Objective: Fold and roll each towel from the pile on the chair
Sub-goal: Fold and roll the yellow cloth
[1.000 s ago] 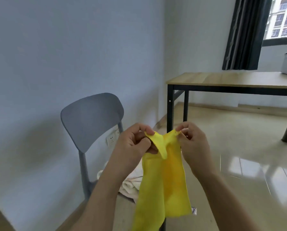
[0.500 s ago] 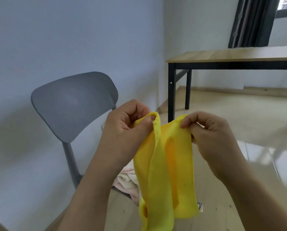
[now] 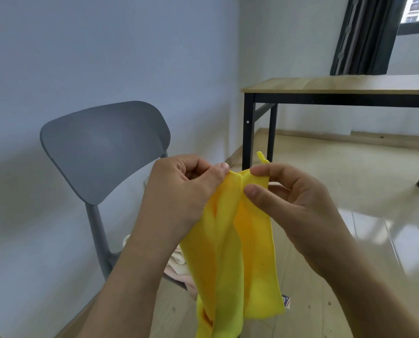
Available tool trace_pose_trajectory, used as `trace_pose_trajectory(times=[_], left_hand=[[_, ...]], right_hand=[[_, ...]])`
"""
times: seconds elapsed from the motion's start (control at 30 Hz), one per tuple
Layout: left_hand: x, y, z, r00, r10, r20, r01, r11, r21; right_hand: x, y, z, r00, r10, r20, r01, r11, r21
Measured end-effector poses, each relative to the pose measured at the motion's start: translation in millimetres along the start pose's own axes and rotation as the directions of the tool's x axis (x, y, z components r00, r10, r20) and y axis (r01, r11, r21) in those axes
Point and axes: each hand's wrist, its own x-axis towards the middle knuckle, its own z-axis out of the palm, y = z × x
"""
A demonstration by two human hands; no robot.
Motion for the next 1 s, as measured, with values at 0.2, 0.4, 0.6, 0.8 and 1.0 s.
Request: trace_pose_trajectory(times=[0.2,0.4,0.6,0.8,1.0], left_hand=[[-4.1,0.3,0.3,1.0,0.002,-0.009,-0.002,1.0,-0.024],[-6.7,1.3,3.1,1.0,0.022,-0.003,-0.022,1.0,0.005],[-7.6,2.7,6.7,0.999,0.042,0.019,-0.043,0.999,0.014],[-17.7,10.6,10.1,0.945,0.189,0.268,-0.252,0.941,0.226],[-25.9,23.2,-4.2,0.88,0.371,0.295,-0.474,0.707,0.525]], right_hand=[[-5.6,4.2,7.2,0.999,-0.03,-0.038,0.029,0.999,-0.02],[-12.0,2.4,14.6,0.994,-0.084,-0.066,0.08,0.996,-0.049],[-10.6,10.3,14.3,0.972,-0.126,-0.2,0.1,0.986,-0.133],[-1.9,9.5,-1.2,0.91,-0.176,-0.376,0.16,0.984,-0.073],[-2.7,-13.3,-19.7,0.923,-0.198,-0.329,0.183,0.98,-0.076]])
